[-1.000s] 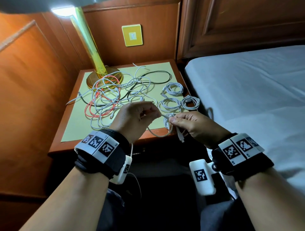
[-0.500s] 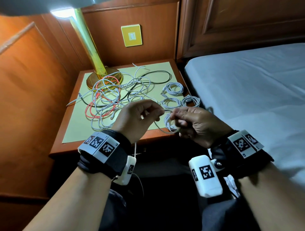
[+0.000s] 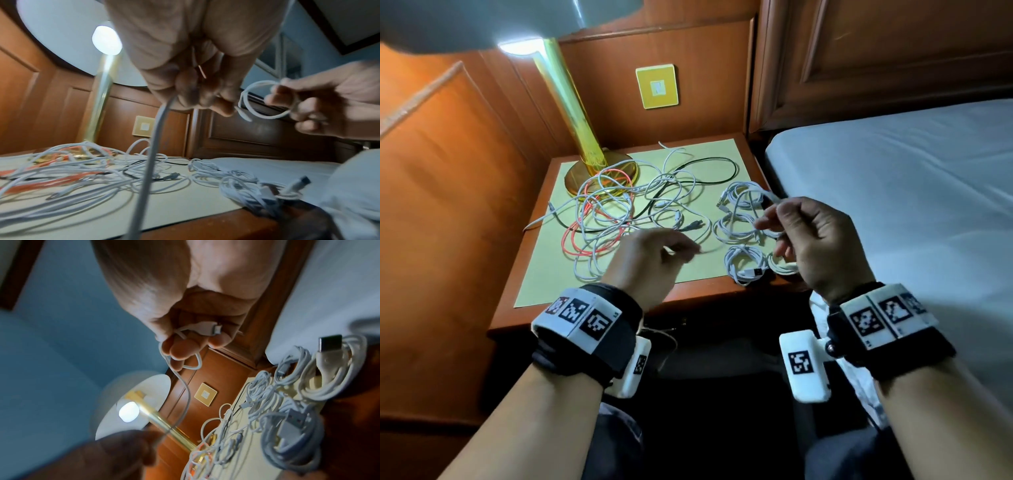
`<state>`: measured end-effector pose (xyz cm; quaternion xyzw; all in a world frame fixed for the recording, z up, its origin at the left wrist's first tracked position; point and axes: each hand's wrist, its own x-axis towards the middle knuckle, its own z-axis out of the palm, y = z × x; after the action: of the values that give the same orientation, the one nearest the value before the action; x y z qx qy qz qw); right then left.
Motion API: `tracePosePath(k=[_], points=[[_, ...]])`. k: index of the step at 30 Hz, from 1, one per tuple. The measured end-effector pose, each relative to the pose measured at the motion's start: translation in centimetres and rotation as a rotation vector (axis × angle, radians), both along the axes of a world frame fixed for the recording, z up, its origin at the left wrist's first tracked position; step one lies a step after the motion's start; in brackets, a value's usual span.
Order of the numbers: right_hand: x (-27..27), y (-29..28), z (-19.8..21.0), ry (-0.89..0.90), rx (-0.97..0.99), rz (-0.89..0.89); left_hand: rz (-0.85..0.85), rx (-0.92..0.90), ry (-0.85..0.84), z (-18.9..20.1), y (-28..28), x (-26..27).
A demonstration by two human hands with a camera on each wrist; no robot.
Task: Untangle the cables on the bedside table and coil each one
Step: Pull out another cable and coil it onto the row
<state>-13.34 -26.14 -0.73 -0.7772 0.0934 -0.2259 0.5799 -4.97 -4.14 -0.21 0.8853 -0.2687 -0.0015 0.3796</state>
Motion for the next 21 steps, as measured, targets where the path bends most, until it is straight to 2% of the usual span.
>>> tracePosePath(k=[2,5,7,10,13,16,19,21], points=[[-0.3,0.6,-0.1,-0.005,-0.176,0.057,-0.127,0.017,0.018,0.4,-0.7,-1.1],[-0.5,1.7,-0.7,0.113,-0.248,0.226,-0.19,-0.148,0.061,0.5,-1.3,-1.5],[-0.3,2.4,-1.1,0.211,-0.111,0.319,-0.169,-0.267,0.097,0.4,-1.4,-1.4],[0.0,2.9,-1.5,0.289,0.119,0.343,-0.091,-0.334,0.091,-0.1,-1.2,-0.8],[0.2,3.1,-0.8,0.311,0.359,0.36,-0.043,-0.23,0.061,-0.2,-0.8,-0.5],[-0.1,3.5,0.3,0.301,0.592,0.343,-0.106,-0.115,0.169,0.1,-0.8,-0.9],[-0.3,3.8,0.8,0.291,0.695,0.336,-0.146,-0.172,0.299,0.1,-0.9,-0.9],[-0.4,3.9,0.9,0.295,0.691,0.38,-0.139,-0.235,0.393,0.0,-1.0,-0.7]])
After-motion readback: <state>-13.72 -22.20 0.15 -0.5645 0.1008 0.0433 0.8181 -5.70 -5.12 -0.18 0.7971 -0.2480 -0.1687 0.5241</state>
